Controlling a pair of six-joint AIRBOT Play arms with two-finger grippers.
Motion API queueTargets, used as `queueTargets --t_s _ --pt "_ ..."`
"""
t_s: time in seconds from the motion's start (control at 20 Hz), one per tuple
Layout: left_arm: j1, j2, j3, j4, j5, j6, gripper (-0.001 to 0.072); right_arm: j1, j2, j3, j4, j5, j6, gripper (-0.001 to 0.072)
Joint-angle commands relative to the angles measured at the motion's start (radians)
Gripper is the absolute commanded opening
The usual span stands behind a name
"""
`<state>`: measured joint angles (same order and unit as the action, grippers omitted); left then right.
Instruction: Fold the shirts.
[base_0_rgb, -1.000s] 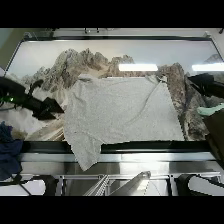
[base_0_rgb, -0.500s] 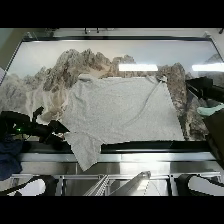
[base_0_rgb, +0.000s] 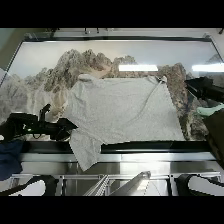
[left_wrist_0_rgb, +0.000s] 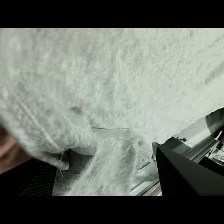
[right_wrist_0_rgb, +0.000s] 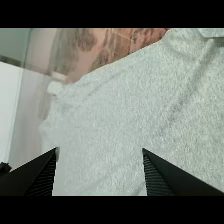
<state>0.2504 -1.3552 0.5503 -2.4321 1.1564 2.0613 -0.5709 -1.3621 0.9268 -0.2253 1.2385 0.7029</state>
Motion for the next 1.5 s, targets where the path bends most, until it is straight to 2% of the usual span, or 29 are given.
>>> queueTargets --t_s 0.0,0.1,0.15,0.2,0.25,0.4,0.5,0.6,0.65,0.7,0.75,0.85,0.9,0.95,1.25,1.45 --pt "-0.09 -0.059 0.018 0.003 -0.024 0.007 0.0689 -0.001 0.0 0.0 0.002 0.035 0.052 0.0584" --pt "-0.098 -0.107 0.05 0.001 0.022 0.007 0.068 -0.001 -0.003 0.0 0.002 0.035 0.119 0.0589" --pt "-0.098 -0.124 0.062 0.002 0.033 0.007 0.0499 -0.001 -0.007 0.0 0.002 0.036 0.141 0.0589" --pt "-0.098 -0.136 0.069 0.003 0.041 0.007 0.0239 -0.002 -0.012 0.0 -0.001 0.039 0.165 0.0584" --pt "-0.097 -0.144 0.072 0.005 0.049 0.01 0.0017 -0.007 -0.016 0.0 -0.01 0.042 0.201 0.0577" --pt "-0.096 -0.144 0.071 0.007 0.068 0.048 0.0015 -0.085 -0.016 0.0 -0.116 0.046 0.253 0.0577" --pt "-0.096 -0.144 0.071 0.006 0.087 0.052 0.0015 -0.177 -0.014 0.0 -0.312 0.06 0.325 0.0577" --pt "-0.096 -0.144 0.072 0.006 0.112 0.052 0.0015 -0.254 -0.014 -0.006 -0.57 0.102 0.383 0.0577" --pt "-0.096 -0.144 0.072 0.006 0.118 0.052 0.0015 -0.281 -0.014 -0.021 -0.672 0.121 0.386 0.0553" --pt "-0.096 -0.144 0.072 0.005 0.124 0.052 0.0014 -0.295 -0.014 -0.039 -0.739 0.132 0.377 0.043" --pt "-0.096 -0.144 0.072 0.005 0.13 0.052 0.0015 -0.301 -0.014 -0.061 -0.785 0.131 0.355 0.0427" --pt "-0.096 -0.144 0.072 0.005 0.129 0.052 0.0015 -0.299 -0.02 -0.101 -0.791 0.113 0.306 0.0438" --pt "-0.096 -0.144 0.072 0.005 0.13 0.052 0.0015 -0.298 -0.026 -0.116 -0.79 0.097 0.306 0.0494" --pt "-0.096 -0.144 0.072 0.005 0.131 0.052 0.0015 -0.298 -0.035 -0.129 -0.79 0.093 0.298 0.0515" --pt "-0.096 -0.144 0.072 0.004 0.137 0.052 0.0015 -0.296 -0.068 -0.177 -0.78 0.066 0.277 0.0514" --pt "-0.096 -0.144 0.072 0.003 0.138 0.052 0.0014 -0.206 -0.071 -0.2 -0.784 0.034 0.269 0.0512"
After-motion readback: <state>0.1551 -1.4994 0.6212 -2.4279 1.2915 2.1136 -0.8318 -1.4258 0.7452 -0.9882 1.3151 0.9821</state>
